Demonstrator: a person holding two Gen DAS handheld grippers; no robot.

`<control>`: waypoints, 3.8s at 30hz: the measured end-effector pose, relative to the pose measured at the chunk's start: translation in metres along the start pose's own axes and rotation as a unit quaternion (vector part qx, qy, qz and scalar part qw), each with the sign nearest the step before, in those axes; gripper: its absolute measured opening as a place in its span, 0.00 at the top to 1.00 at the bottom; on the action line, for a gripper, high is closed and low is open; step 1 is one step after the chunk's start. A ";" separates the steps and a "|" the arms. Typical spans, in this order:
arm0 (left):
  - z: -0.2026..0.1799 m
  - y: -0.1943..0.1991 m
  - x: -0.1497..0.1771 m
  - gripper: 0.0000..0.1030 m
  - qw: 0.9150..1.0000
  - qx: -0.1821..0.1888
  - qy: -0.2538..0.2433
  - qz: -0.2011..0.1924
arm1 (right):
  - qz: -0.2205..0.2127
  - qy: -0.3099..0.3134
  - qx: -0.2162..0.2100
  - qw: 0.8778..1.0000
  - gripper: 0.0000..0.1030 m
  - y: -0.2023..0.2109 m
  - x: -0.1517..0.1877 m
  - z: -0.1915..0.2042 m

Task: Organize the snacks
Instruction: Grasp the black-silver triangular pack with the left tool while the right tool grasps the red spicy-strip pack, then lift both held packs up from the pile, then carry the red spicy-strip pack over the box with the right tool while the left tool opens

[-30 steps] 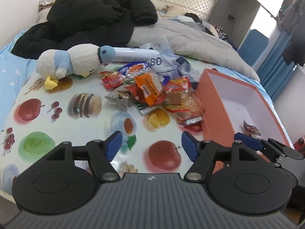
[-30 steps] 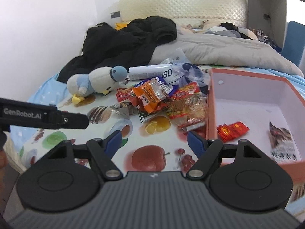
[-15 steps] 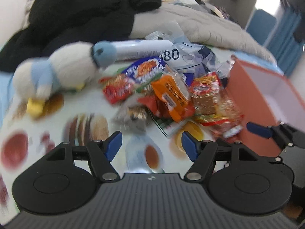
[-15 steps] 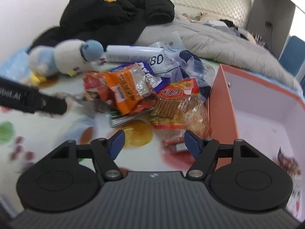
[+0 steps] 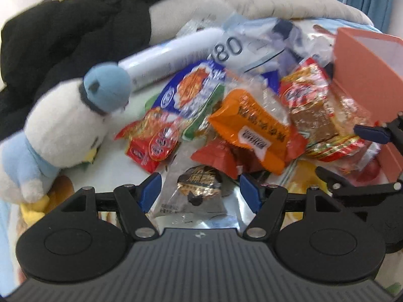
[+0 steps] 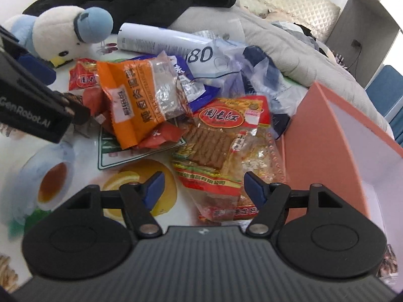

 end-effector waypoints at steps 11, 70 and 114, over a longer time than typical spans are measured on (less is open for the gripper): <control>0.009 0.002 0.015 0.45 0.999 0.014 0.039 0.003 | 0.002 -0.007 0.012 1.000 0.61 -0.006 0.003 -0.003; -0.035 0.102 0.159 0.48 0.976 0.048 0.210 0.041 | 0.105 -0.092 -0.126 0.982 0.17 0.081 0.099 0.019; -0.051 0.232 0.157 0.79 0.962 0.087 0.234 -0.109 | -0.075 -0.121 -0.124 0.982 0.46 0.213 0.084 -0.022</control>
Point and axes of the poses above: each gripper's, at about its wrist camera, not at the fingertips, and y roughly against the way its jaws point, z to its left, x to its underside, the point moved 4 cm from there along -y, roughly the way its jaws point, and after that the axes turned 2 degrees about -x, right-handed, at the moved point
